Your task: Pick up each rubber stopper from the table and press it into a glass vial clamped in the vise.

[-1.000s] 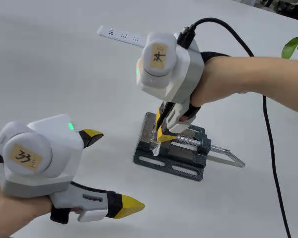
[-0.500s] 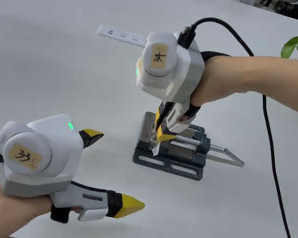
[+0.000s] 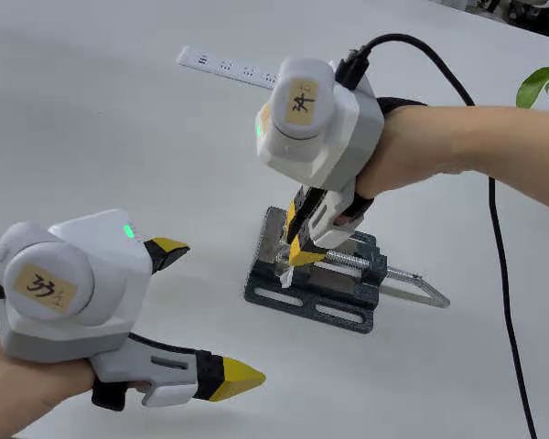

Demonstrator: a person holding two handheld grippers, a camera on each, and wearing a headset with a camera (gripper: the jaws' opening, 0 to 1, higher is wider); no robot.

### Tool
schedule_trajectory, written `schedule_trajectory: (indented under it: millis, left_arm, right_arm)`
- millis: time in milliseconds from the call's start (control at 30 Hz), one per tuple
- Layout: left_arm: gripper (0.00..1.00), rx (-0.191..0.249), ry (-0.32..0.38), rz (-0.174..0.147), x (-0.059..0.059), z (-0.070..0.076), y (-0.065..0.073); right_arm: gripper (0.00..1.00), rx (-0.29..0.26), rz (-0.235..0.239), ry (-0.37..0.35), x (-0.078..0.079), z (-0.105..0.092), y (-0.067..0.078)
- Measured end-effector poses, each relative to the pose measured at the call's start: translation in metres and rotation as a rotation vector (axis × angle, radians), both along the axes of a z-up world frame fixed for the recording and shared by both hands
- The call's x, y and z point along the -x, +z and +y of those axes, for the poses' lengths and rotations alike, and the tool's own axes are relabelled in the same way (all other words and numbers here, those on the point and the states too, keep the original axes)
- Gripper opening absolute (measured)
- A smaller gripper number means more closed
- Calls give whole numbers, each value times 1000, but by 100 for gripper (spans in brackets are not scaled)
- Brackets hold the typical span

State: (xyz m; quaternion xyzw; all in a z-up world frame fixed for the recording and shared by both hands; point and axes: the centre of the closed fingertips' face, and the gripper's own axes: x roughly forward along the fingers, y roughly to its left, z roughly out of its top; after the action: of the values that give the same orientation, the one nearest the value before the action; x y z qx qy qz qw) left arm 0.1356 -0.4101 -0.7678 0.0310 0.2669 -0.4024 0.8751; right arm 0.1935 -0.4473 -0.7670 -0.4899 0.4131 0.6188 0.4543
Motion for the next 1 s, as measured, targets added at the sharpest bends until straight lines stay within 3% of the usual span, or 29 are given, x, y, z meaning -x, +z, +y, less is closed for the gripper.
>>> schedule_trajectory:
  millis: [267, 533, 767, 967, 1000]
  left_arm:
    - [95, 1, 0, 0, 0, 0, 1]
    - [95, -3, -7, 0, 1, -2, 1]
    - [95, -1, -7, 0, 1, -2, 2]
    - [95, -1, -5, 1, 1, -1, 2]
    - [95, -2, -4, 1, 1, -1, 2]
  right_arm:
    - [12, -21, 0, -34, 0, -7, 1]
    - [12, -81, -13, -87, -3, -3, 2]
    - [12, -169, -15, -186, -4, 3, 9]
    - [12, -300, -40, -321, -9, 6, 11]
    - [13, -308, -27, -321, -5, 5, 10]
